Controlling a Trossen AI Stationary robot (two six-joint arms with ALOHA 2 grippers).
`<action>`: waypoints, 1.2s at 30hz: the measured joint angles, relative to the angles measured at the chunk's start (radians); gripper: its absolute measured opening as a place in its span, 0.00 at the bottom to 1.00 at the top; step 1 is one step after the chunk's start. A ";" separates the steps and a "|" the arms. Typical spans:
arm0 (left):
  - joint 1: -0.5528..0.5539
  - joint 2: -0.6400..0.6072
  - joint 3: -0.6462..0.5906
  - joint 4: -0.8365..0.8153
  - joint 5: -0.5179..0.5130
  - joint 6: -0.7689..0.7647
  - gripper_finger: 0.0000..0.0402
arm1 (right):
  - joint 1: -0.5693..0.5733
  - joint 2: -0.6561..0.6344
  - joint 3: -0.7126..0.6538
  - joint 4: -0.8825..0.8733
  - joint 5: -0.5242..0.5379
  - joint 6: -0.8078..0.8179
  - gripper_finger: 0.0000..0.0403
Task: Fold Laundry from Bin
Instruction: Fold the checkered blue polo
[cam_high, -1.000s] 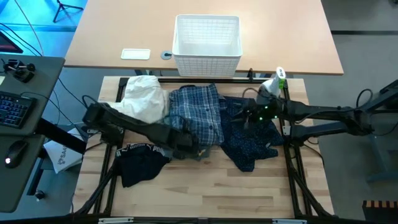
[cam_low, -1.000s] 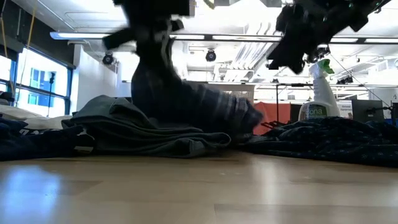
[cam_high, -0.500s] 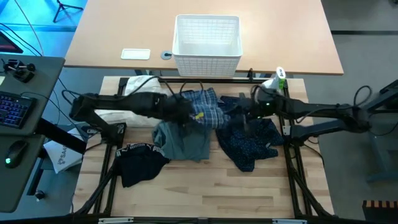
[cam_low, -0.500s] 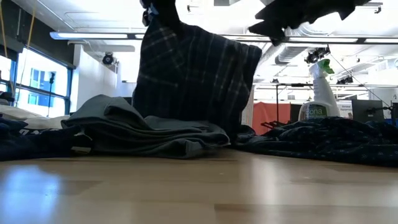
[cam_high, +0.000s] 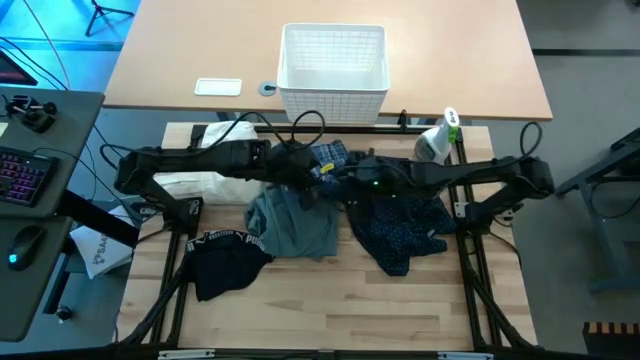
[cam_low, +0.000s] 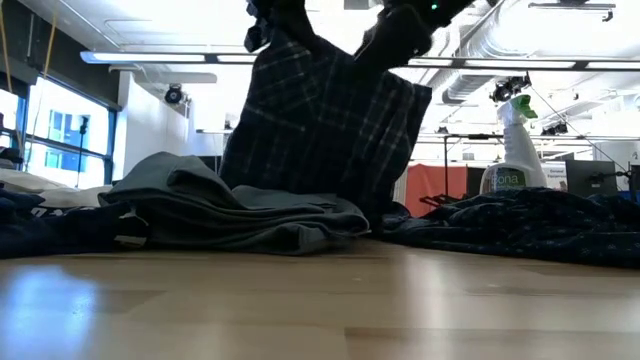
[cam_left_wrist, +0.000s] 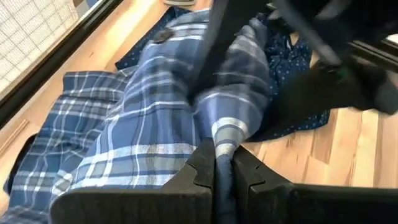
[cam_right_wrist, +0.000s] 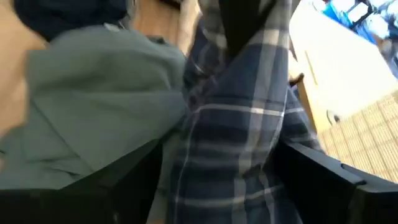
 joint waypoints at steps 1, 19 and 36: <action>-0.002 0.000 0.000 0.006 0.001 -0.003 0.00 | -0.005 0.016 0.018 -0.025 -0.003 0.003 0.73; 0.021 -0.003 0.331 -0.280 0.043 0.114 0.26 | -0.058 0.019 0.401 -0.425 -0.025 -0.065 0.06; 0.125 -0.038 0.566 -0.617 -0.425 0.392 0.30 | -0.288 0.034 0.797 -0.782 -0.242 -0.103 0.01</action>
